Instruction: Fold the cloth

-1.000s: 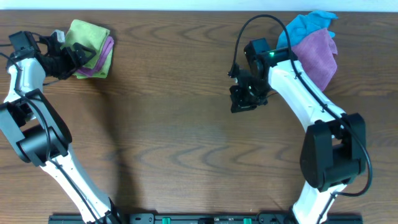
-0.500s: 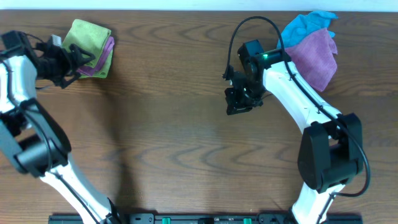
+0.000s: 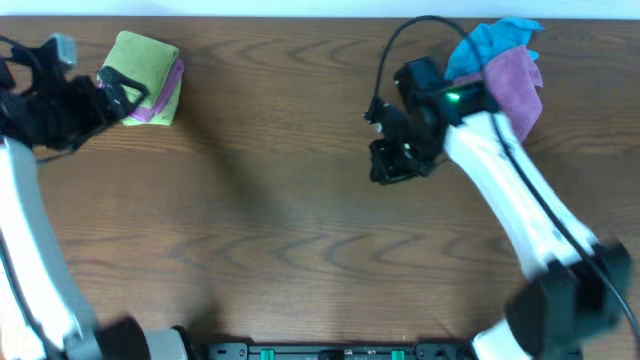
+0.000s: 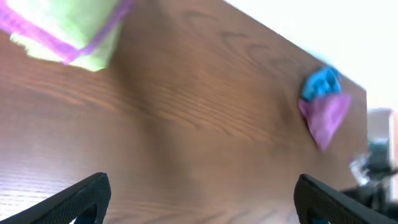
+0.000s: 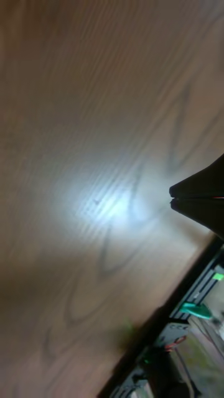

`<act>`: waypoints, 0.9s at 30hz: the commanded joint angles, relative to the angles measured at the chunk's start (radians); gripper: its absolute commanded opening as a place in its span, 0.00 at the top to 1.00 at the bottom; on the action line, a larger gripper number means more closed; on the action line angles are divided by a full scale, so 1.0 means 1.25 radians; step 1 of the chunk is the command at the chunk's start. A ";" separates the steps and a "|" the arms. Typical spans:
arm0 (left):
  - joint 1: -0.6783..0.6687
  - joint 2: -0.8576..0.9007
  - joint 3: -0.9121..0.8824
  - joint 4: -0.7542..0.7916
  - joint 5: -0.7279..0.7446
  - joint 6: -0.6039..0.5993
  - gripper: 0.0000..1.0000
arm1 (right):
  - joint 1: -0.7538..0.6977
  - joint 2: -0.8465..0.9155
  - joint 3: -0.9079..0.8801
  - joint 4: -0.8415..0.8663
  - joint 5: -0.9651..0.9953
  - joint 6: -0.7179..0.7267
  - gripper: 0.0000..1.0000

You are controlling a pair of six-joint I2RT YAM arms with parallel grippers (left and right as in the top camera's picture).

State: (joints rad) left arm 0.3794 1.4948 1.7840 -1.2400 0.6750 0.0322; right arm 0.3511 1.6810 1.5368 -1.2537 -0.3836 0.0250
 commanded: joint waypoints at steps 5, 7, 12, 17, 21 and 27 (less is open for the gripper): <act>-0.209 -0.220 0.016 -0.068 -0.128 0.058 0.05 | 0.005 -0.220 0.006 -0.079 0.113 -0.003 0.98; -0.251 -0.270 0.012 -0.082 -0.141 0.061 0.05 | 0.006 -0.278 0.006 -0.096 0.134 -0.003 0.98; -0.309 -0.404 -0.069 -0.107 -0.168 0.070 0.05 | 0.018 -0.438 0.002 -0.135 0.202 -0.004 0.99; -0.316 -0.560 -0.247 -0.110 -0.151 0.089 0.05 | 0.023 -0.590 -0.031 -0.161 0.226 -0.015 0.98; -0.316 -0.666 -0.365 -0.103 -0.120 0.106 0.05 | 0.023 -0.714 -0.109 -0.162 0.226 -0.028 0.98; -0.316 -0.722 -0.428 -0.095 -0.122 0.104 0.05 | 0.023 -0.807 -0.186 -0.161 0.234 -0.027 0.11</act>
State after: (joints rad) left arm -0.0109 0.5987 1.2617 -1.3651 0.5098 0.1402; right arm 0.3710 0.6888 1.3270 -1.4551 -0.1112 0.0059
